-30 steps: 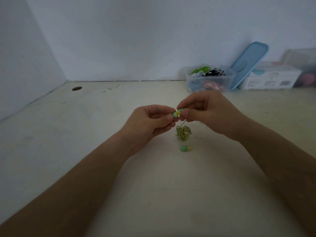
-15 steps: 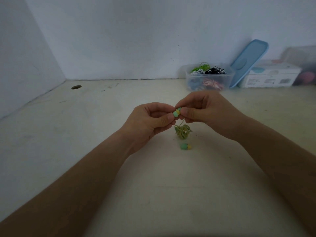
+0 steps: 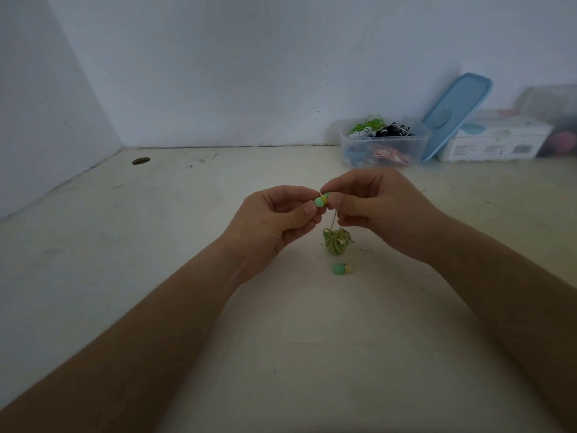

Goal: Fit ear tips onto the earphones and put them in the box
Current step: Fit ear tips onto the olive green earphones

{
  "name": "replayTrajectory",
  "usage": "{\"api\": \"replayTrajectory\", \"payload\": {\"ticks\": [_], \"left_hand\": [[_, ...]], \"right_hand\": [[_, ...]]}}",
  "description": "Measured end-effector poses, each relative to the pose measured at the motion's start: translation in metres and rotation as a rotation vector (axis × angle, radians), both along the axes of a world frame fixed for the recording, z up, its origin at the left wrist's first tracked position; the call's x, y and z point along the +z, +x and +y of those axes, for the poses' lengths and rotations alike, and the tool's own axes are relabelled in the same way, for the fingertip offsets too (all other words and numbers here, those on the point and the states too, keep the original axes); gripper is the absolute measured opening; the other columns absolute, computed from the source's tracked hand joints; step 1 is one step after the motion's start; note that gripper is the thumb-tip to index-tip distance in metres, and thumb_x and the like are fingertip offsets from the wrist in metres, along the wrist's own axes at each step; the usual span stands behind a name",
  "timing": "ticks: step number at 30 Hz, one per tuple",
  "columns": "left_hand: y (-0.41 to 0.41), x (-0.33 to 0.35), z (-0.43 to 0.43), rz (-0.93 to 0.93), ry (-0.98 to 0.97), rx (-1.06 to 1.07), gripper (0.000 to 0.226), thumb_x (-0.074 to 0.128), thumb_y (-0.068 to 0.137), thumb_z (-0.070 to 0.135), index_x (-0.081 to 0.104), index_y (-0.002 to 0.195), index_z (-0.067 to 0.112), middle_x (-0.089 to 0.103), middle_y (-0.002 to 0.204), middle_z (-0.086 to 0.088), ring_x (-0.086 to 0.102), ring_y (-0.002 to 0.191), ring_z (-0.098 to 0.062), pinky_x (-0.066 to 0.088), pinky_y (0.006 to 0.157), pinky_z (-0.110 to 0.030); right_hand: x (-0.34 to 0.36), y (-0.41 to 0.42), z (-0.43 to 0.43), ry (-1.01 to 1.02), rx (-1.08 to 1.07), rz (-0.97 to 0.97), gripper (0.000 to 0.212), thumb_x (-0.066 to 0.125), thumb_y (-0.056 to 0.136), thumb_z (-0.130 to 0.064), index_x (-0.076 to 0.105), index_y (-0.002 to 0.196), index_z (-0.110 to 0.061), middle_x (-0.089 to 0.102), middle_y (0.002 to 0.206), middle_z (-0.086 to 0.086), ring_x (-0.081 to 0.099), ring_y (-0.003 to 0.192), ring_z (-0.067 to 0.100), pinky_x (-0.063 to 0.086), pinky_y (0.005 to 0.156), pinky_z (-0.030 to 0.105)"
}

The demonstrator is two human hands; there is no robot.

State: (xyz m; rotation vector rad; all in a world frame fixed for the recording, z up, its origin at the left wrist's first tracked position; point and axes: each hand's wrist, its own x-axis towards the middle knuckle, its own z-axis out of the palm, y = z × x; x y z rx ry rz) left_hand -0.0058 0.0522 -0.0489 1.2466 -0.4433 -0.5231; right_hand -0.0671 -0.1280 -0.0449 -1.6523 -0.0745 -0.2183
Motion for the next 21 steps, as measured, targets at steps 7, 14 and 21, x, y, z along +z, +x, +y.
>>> {"api": "replayTrajectory", "payload": {"ticks": [7, 14, 21], "left_hand": [[0.0, 0.002, 0.001, 0.019, 0.021, -0.019, 0.023, 0.068, 0.071, 0.003, 0.072, 0.094, 0.004, 0.075, 0.085, -0.011, 0.071, 0.073, -0.016, 0.058, 0.069, -0.021], [-0.001, 0.0, 0.0, 0.006, 0.009, 0.046, 0.016, 0.064, 0.083, -0.004, 0.071, 0.096, 0.003, 0.075, 0.081, -0.011, 0.071, 0.071, -0.015, 0.057, 0.068, -0.02], [0.003, 0.002, 0.002, 0.035, -0.016, -0.005, 0.022, 0.067, 0.074, 0.004, 0.072, 0.095, 0.003, 0.074, 0.082, -0.01, 0.071, 0.072, -0.014, 0.057, 0.069, -0.019]], "right_hand": [[0.003, -0.003, -0.001, -0.017, 0.014, -0.007, 0.016, 0.074, 0.077, -0.016, 0.074, 0.093, -0.012, 0.069, 0.081, 0.008, 0.06, 0.071, 0.015, 0.056, 0.069, 0.022], [-0.001, -0.001, 0.007, -0.034, -0.081, -0.076, 0.009, 0.072, 0.085, -0.005, 0.074, 0.093, -0.009, 0.073, 0.082, 0.009, 0.065, 0.073, 0.013, 0.056, 0.072, 0.023], [0.003, -0.002, 0.007, 0.062, -0.009, 0.004, 0.018, 0.075, 0.075, -0.017, 0.074, 0.092, -0.011, 0.07, 0.081, 0.007, 0.062, 0.071, 0.014, 0.056, 0.071, 0.025]]}}
